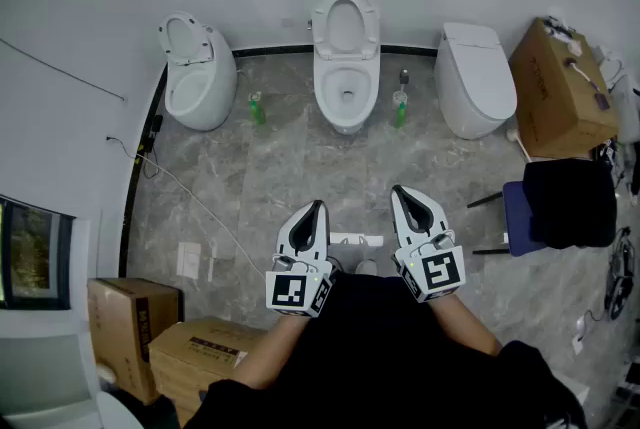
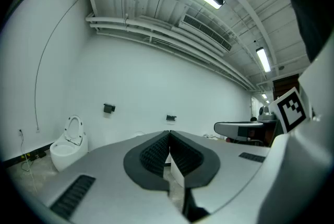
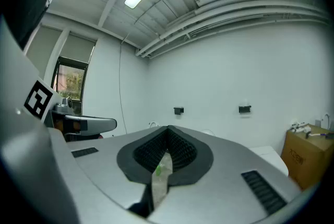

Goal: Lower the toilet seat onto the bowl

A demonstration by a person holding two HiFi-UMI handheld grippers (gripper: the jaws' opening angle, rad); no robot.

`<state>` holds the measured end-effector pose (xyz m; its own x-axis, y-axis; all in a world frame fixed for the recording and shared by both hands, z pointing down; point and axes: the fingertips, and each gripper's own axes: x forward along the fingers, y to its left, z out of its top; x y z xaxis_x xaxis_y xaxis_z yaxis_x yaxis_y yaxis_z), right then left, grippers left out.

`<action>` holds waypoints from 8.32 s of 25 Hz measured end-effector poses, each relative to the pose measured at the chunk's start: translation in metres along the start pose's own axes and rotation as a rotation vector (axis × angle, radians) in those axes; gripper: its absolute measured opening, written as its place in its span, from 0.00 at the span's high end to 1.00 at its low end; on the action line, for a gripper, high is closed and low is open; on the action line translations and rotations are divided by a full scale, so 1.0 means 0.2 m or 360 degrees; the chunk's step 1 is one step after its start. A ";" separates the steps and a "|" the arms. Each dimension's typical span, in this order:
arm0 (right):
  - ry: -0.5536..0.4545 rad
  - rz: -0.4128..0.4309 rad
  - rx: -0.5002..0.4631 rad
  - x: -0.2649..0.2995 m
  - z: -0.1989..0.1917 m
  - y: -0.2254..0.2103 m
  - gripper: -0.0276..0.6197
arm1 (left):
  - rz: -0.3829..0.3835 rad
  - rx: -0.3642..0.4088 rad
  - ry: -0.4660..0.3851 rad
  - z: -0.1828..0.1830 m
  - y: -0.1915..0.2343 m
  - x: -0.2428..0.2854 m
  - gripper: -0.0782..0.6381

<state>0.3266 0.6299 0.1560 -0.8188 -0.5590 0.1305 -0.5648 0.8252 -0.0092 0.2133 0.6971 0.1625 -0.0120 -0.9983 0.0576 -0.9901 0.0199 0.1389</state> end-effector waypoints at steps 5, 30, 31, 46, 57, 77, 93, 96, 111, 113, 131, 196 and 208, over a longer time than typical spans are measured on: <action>-0.0019 0.0023 0.0043 0.01 -0.02 -0.02 0.91 | 0.0026 0.0005 -0.0034 0.01 0.01 0.01 0.87; 0.0234 -0.0067 0.0151 0.53 -0.25 -0.32 0.91 | 0.0002 -0.0128 0.0101 -0.16 0.44 0.61 0.87; 0.0248 -0.0054 0.0137 0.60 -0.23 -0.33 0.91 | 0.0006 -0.0140 0.0107 -0.16 0.49 0.66 0.87; 0.0242 -0.0010 0.0041 1.72 0.05 -0.44 0.91 | 0.0009 -0.0176 0.0124 -0.01 1.24 1.39 0.87; 0.0334 -0.0103 0.0078 2.04 0.05 -0.50 0.91 | -0.0067 -0.0227 0.0069 0.05 1.51 1.72 0.87; 0.0245 -0.0197 0.0053 2.32 -0.01 -1.05 0.91 | -0.0117 -0.0154 0.0114 0.04 1.49 2.10 0.87; 0.0331 -0.0157 0.0143 2.73 -0.08 -1.89 0.91 | -0.0139 -0.0095 0.0252 -0.05 1.36 3.11 0.87; 0.0336 -0.0110 0.0159 2.80 -0.09 -1.97 0.91 | -0.0110 -0.0084 0.0278 -0.07 1.36 3.23 0.87; 0.0345 0.0021 0.0233 3.08 -0.22 -2.36 0.91 | 0.0132 0.0024 0.0365 -0.16 1.53 3.58 0.87; 0.0361 0.0021 0.0211 3.13 -0.23 -2.39 0.91 | 0.0154 -0.0024 0.0392 -0.21 1.59 3.60 0.87; 0.0470 -0.0134 0.0138 3.76 -0.29 -2.61 0.91 | -0.0020 -0.0002 0.0554 -0.46 1.89 4.19 0.87; 0.1104 -0.0067 -0.0137 4.76 -1.27 -3.07 0.81 | -0.0246 0.0264 0.0932 -1.28 2.30 5.31 0.72; 0.1033 -0.0124 -0.0124 4.58 -1.24 -2.95 0.80 | -0.0259 0.0214 0.0905 -1.25 2.23 5.10 0.72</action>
<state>-0.0656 -0.3491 0.5270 -0.5338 -0.4750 0.6996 -0.5911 0.8012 0.0930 -0.2047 -0.2991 0.5299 0.1813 -0.8012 0.5702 -0.9823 -0.1749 0.0666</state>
